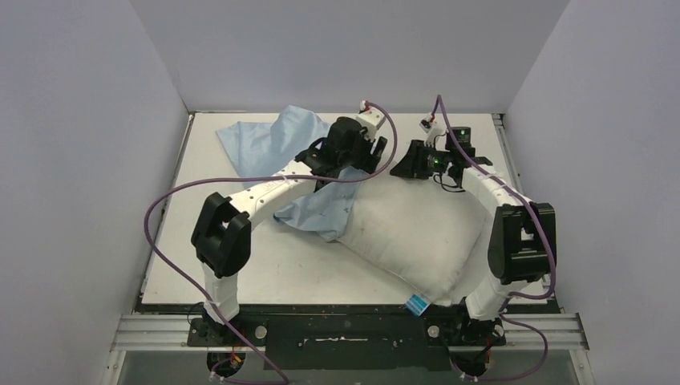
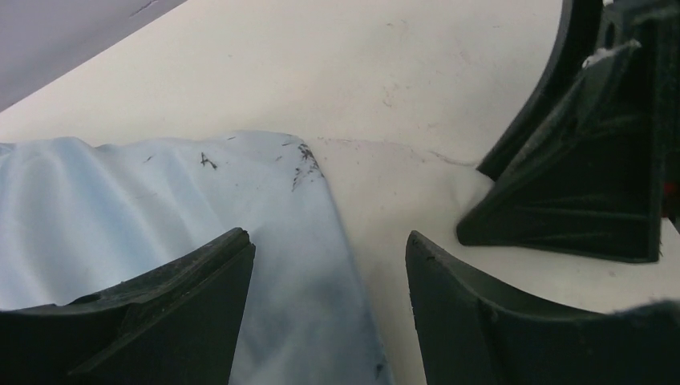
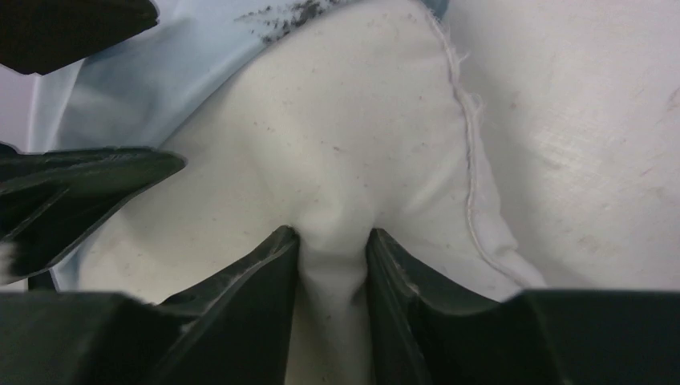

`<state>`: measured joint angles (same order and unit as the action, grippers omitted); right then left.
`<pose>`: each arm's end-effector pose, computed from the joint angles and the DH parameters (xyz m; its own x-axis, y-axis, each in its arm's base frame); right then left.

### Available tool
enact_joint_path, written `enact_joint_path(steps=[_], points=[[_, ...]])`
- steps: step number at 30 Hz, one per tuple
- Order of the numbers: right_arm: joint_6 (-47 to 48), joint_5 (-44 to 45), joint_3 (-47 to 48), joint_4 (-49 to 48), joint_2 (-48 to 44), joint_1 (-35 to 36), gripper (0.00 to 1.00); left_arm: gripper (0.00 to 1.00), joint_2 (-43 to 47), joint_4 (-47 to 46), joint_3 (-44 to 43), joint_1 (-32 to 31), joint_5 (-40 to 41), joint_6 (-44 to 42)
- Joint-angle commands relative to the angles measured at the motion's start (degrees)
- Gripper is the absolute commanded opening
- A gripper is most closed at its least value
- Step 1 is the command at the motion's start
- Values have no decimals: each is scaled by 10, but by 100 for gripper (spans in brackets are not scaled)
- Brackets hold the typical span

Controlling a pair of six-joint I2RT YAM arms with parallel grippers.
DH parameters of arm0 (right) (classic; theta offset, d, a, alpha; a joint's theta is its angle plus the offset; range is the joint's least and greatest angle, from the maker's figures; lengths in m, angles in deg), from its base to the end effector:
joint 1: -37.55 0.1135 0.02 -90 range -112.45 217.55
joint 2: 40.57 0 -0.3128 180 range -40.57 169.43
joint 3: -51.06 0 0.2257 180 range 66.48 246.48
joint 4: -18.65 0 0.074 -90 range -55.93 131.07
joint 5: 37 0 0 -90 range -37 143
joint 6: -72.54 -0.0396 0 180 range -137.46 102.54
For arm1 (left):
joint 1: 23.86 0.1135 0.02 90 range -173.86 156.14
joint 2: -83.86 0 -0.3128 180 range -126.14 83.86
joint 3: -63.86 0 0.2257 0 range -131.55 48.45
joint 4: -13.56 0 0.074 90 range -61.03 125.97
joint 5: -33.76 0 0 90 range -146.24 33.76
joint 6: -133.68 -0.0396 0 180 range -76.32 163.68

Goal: Put the pillow into the pillowcase

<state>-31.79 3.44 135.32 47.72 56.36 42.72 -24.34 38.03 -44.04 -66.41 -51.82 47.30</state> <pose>0.3482 0.0618 0.3081 -0.7969 0.0891 -0.5975 -0.4405 0.5912 0.6756 0.3309 -0.2996 0.3619 -0.3474 0.2334 -0.9082 0.6019 0.7981 -0.0251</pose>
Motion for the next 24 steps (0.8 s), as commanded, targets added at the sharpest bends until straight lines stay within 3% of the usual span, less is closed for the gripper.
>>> enact_joint_path(steps=[1,3,5,9,16,24], points=[[-35,-33,-58,-111,-64,23,23,66,-38,-3,-52,4,27,-15],[-52,-27,-78,-131,-83,34,8,61,-54,2,-58,4,46,-19],[-62,-23,-87,-156,-93,42,0,51,-59,1,-58,4,59,-24],[-85,-2,-111,-184,-116,49,0,1,-38,-31,-38,3,48,-21],[-153,27,-145,-261,-141,69,0,0,31,-91,-45,-16,-13,42],[-260,117,-195,-401,-171,81,0,0,79,-277,33,-42,-162,164]])
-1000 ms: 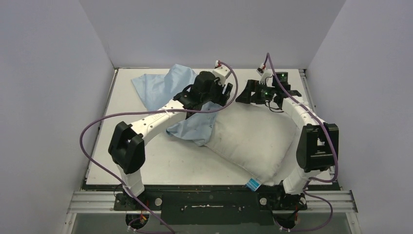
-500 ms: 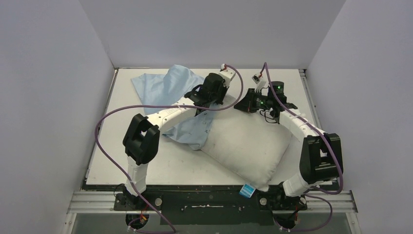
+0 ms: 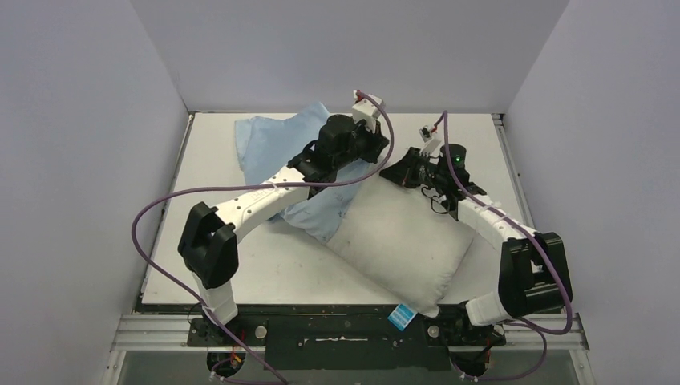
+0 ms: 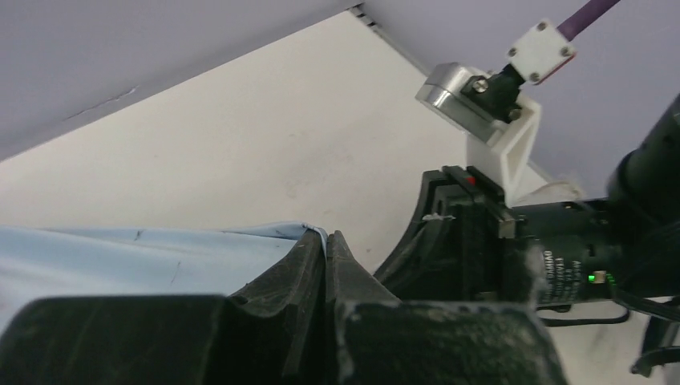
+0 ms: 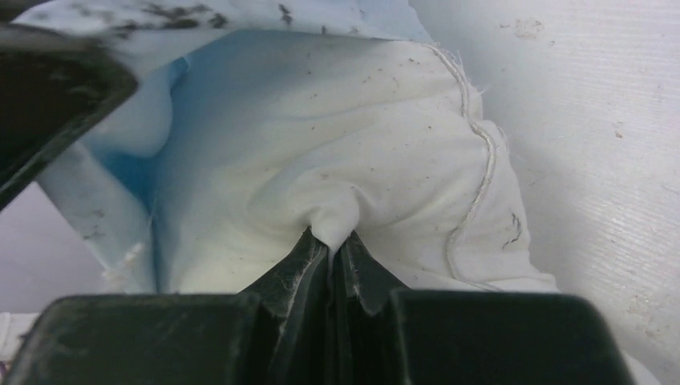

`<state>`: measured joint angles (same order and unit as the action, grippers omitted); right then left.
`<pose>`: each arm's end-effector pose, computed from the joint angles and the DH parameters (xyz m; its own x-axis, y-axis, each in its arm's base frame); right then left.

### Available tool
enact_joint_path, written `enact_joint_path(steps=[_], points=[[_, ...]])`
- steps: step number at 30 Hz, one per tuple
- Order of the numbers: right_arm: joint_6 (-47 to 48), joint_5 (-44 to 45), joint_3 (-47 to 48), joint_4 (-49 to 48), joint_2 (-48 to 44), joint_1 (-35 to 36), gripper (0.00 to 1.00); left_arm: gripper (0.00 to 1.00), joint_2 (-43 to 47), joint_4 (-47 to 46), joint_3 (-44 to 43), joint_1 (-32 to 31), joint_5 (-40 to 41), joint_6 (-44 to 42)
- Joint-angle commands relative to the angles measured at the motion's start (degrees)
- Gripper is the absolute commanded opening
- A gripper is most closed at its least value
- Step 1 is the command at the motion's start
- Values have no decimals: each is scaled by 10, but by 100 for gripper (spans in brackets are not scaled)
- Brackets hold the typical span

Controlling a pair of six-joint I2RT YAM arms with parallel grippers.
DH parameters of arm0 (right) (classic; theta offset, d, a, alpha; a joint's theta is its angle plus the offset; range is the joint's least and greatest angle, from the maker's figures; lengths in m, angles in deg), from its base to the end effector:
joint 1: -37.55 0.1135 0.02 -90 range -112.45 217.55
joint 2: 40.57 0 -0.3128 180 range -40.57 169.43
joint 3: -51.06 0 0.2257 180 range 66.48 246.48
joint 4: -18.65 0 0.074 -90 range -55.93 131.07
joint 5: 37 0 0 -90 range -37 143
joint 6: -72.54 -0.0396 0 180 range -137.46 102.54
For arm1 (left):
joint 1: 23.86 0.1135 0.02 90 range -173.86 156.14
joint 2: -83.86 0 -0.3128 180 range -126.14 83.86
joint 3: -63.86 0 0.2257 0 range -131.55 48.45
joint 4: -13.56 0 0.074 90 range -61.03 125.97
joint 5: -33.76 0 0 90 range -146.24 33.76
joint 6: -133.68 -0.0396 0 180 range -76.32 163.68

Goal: Put the pillow into the pillowcase

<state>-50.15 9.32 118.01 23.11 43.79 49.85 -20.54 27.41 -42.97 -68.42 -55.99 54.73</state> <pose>0.2872 0.0906 0.3190 -0.7277 0.2411 -0.6421 -0.4601 0.5226 0.7177 0.3098 -0.3048 0.4035 -0.2724 -0.0008 -0.9622 0.6586 0.7289 -0.1870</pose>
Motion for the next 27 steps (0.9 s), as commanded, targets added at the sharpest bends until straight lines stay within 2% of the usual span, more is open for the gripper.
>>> enact_joint_path(steps=[1,7,10,13,16,20,27], points=[[-86,73,-29,-169,-51,10,0,0,38,-172,26,-22,-129,96],[-112,155,-55,-209,-52,7,0,0,31,-173,56,-21,-141,98],[-112,149,-52,-205,-34,2,0,0,21,-137,46,-20,-137,82],[-92,156,-49,-167,-40,-1,13,8,26,-82,48,-14,-119,58],[-72,173,-59,-139,-73,-2,25,26,44,-73,74,1,-122,61],[-44,184,-57,-80,-115,0,45,40,70,-48,95,22,-121,60],[49,203,-21,46,-170,21,67,51,140,-16,141,78,-124,61]])
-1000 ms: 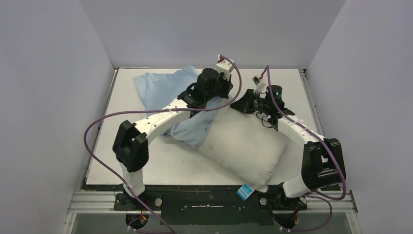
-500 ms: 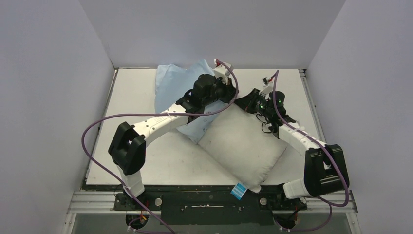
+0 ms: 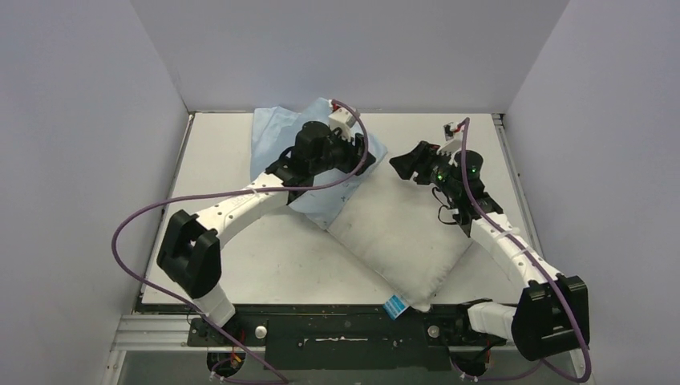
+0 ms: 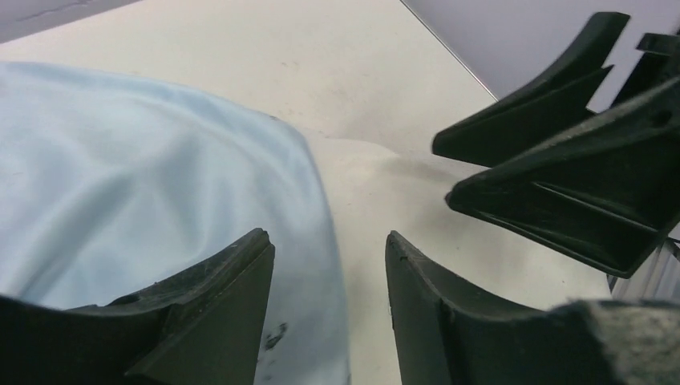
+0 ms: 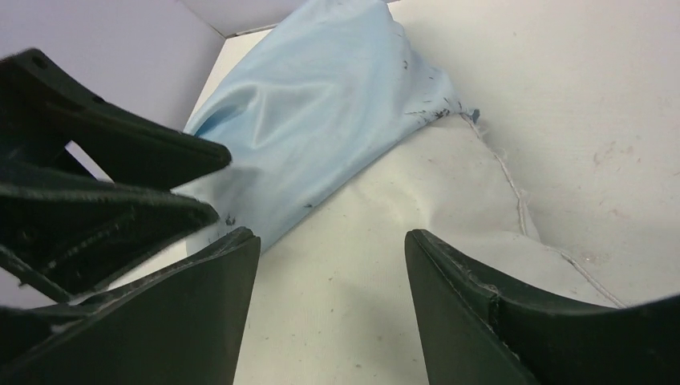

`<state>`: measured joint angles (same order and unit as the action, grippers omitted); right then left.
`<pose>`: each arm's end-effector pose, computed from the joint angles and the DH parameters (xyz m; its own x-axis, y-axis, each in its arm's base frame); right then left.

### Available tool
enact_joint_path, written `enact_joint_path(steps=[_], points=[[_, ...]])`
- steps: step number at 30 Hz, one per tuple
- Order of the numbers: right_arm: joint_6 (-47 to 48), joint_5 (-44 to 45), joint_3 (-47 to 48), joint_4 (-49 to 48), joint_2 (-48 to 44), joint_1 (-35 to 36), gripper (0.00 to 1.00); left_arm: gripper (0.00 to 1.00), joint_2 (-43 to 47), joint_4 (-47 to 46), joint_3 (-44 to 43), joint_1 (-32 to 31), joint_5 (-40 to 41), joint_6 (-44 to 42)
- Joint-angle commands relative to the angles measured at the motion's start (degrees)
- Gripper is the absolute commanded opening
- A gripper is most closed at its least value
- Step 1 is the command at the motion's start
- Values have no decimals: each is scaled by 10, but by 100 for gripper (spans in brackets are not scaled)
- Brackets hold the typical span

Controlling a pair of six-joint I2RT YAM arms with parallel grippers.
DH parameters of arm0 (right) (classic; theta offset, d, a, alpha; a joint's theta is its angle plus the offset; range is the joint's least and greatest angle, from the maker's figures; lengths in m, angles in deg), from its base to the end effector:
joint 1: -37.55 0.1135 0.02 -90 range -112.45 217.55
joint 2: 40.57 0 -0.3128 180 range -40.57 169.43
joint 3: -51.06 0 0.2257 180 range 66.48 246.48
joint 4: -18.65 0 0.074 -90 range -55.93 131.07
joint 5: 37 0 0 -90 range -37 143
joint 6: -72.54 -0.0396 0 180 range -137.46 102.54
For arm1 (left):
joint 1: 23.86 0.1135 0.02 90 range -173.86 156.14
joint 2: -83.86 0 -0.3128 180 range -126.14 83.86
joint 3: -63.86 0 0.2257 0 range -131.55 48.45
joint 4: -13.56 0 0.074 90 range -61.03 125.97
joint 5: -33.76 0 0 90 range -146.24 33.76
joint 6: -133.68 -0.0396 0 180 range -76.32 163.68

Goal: Put the pillow into the pillowcase

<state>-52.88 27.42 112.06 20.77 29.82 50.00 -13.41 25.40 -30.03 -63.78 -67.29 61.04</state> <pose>0.2358 0.0696 0.3494 -0.5109 0.4225 -0.7486 -0.3822 0.6684 0.6381 0.2971 -0.2585 0.3808 -0.4224 -0.0284 -0.9060 0.6764 0.6554 -0.3359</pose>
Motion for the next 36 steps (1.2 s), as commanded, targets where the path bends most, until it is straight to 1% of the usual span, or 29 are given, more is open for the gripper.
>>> enact_joint_path(steps=[1,4,6,7,10,11,12,13,16,18,21,22,25,27,29,31,34,36], points=[[100,29,49,95,-35,26,69,52,76,12,19,43,-13,-2],[142,43,77,158,-43,49,73,59,111,33,45,74,-19,-11],[162,52,90,183,-49,65,74,63,136,44,72,92,-18,-23],[172,63,95,194,-51,78,74,69,149,54,87,101,-16,-26],[215,141,100,216,-53,151,76,80,186,65,132,121,-14,-29],[232,172,99,222,-50,182,76,87,199,71,147,127,-13,-30],[245,197,98,227,-46,212,77,96,213,77,159,132,-10,-32],[256,215,98,232,-41,247,77,97,226,82,173,136,-4,-33],[279,252,112,258,-20,310,78,97,273,88,217,148,20,-39],[297,295,123,273,-9,349,78,97,307,72,255,155,36,-40],[326,357,130,288,7,400,84,97,356,44,314,165,50,-28],[336,383,127,287,10,414,86,97,369,44,326,169,61,-19],[380,448,112,280,20,458,87,97,405,44,359,190,139,43],[397,486,108,280,30,490,88,97,428,34,385,213,140,68],[406,504,105,277,41,513,89,97,451,17,407,228,130,84],[415,521,93,267,56,523,93,97,463,20,416,232,129,103],[429,566,69,242,86,530,96,97,458,34,425,234,128,106],[440,599,58,229,112,530,96,97,448,72,423,243,126,106]])
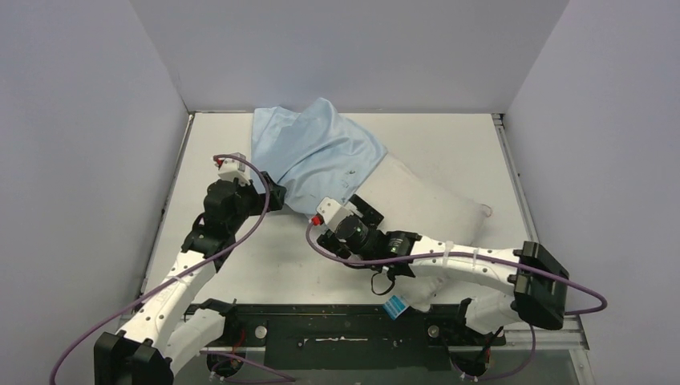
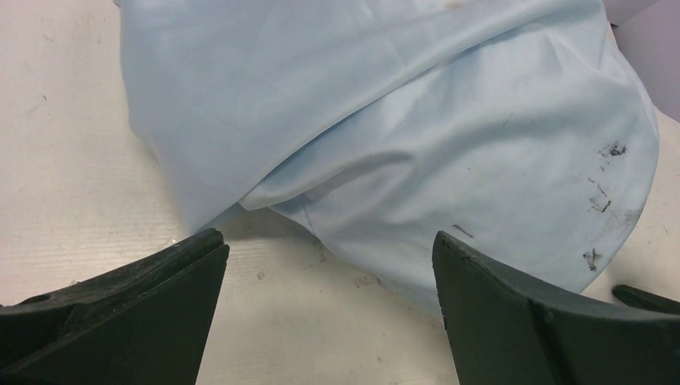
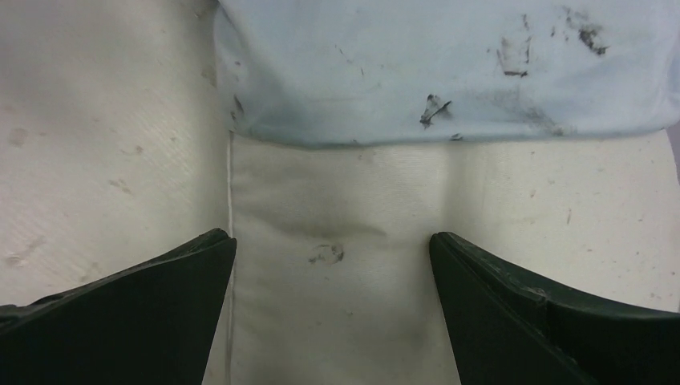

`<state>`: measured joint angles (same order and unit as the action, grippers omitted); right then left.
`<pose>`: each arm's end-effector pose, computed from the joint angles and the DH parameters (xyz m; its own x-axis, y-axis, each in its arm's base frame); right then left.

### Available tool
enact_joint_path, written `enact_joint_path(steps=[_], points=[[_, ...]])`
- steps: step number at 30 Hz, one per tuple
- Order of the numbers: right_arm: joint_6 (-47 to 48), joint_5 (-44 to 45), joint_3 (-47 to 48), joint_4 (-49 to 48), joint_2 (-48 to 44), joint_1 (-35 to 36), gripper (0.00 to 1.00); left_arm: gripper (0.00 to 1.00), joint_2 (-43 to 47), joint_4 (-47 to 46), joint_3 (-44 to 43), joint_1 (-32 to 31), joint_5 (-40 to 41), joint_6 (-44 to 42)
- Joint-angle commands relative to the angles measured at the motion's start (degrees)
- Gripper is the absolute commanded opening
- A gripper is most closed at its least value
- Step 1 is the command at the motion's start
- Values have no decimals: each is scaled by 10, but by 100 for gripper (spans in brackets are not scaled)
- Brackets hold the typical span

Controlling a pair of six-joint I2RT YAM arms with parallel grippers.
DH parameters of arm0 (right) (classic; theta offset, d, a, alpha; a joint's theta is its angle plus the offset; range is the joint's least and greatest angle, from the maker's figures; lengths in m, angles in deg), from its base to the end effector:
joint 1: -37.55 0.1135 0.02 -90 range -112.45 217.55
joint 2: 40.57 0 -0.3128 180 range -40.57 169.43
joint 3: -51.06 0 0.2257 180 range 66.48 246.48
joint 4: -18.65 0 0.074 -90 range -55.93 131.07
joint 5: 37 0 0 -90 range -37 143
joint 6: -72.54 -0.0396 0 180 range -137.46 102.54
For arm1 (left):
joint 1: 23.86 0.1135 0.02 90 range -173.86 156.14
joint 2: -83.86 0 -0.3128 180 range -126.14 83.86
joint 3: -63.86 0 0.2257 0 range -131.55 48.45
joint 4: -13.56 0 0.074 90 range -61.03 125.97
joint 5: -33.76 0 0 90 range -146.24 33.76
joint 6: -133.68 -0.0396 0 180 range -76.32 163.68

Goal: Put the pillow into the pillowcase

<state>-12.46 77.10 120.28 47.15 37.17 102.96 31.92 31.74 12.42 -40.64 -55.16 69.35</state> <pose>0.1249 0.2340 0.3194 -0.1891 -0.6043 -0.7740 -0.7136 0.6260 -0.3145 0.1538 -0.0456 0.3214 -0.3940 -0.3336 -0.8564 0.1119 0.9075 -0.4049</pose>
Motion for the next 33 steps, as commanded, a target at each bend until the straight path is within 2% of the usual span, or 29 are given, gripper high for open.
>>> enact_joint_path(steps=[1,4,7,8,9,10,11,13,14,17,22,25,27,33], points=[[44,119,-31,-44,54,1,97,97,-11,21,-6,17,2,25],[67,156,-45,-74,102,0,95,97,-24,39,-13,31,-11,36],[89,166,-64,-125,120,-8,85,97,-36,36,-14,40,-55,34],[91,156,-60,-126,120,-13,75,97,-38,35,-15,41,-65,32],[88,145,-51,-126,118,-18,59,97,-39,34,-16,41,-71,29],[81,138,-40,-125,112,-21,38,97,-38,35,-17,41,-76,26],[75,131,-28,-124,103,-24,24,97,-37,37,-19,41,-78,22],[60,105,-1,-107,82,-29,4,95,-35,43,-26,42,-79,18],[37,90,27,-85,72,-32,0,92,-32,46,-31,42,-81,16],[-6,36,99,-14,40,-41,0,85,-25,54,-41,42,-76,23],[-49,-35,171,61,-28,-58,0,83,-17,84,-64,42,-40,34],[-83,-89,174,71,-73,-82,0,77,-23,92,-81,41,-35,43],[-90,-94,169,74,-104,-85,0,72,-24,85,-81,42,-44,44],[-102,-115,158,73,-148,-86,0,72,-56,28,-60,42,-64,72]])
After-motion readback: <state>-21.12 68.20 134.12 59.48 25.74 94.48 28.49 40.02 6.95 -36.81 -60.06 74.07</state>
